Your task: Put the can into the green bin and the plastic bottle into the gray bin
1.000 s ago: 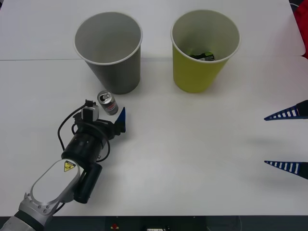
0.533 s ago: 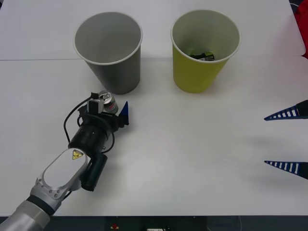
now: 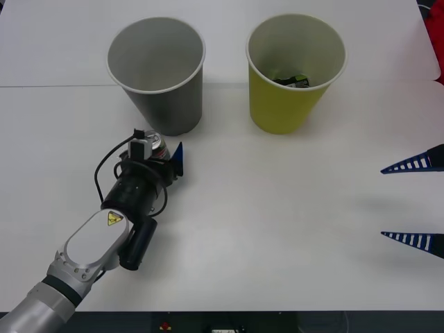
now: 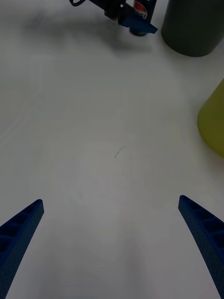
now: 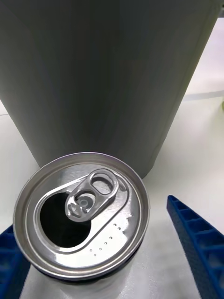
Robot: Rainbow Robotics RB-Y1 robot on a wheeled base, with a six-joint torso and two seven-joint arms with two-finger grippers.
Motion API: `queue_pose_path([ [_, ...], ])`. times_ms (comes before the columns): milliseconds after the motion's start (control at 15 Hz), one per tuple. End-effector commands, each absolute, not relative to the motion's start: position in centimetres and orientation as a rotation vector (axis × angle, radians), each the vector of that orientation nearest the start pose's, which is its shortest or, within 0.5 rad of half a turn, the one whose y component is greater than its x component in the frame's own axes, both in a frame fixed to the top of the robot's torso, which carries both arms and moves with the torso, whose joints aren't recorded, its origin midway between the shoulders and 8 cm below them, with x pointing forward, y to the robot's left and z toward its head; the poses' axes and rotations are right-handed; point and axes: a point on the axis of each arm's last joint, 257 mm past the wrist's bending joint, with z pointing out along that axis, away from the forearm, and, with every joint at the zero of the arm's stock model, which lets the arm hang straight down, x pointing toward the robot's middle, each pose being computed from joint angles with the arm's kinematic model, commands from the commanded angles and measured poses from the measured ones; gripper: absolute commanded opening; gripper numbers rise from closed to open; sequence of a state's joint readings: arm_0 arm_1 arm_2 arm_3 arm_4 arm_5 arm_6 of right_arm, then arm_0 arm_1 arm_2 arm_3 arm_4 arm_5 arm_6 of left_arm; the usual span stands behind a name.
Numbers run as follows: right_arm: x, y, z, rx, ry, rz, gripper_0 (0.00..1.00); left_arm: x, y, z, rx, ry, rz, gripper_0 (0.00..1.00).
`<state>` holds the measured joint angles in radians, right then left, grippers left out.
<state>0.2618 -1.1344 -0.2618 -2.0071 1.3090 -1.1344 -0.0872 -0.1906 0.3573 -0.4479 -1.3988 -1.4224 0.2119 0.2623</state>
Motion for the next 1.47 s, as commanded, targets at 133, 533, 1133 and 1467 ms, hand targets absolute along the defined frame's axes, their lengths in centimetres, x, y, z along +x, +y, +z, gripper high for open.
queue_pose_path([
  [133, 34.1, -28.6, -16.7, -1.634, 1.596, 0.209, 1.0, 56.3, 15.8, -26.3, 0.201, 1.651, -0.135, 0.0],
  [533, 34.1, -28.6, -16.7, -1.634, 1.596, 0.209, 1.0, 55.5, 15.3, -26.3, 0.263, 1.654, -0.169, 0.0],
  [1133, 34.1, -28.6, -16.7, -1.634, 1.596, 0.209, 1.0, 46.6, 17.1, -24.2, 0.618, 1.645, -0.31, 0.0],
  [1467, 34.1, -28.6, -16.7, -1.634, 1.596, 0.209, 1.0, 43.1, 18.4, -21.4, 0.927, 1.607, -0.264, 0.0],
])
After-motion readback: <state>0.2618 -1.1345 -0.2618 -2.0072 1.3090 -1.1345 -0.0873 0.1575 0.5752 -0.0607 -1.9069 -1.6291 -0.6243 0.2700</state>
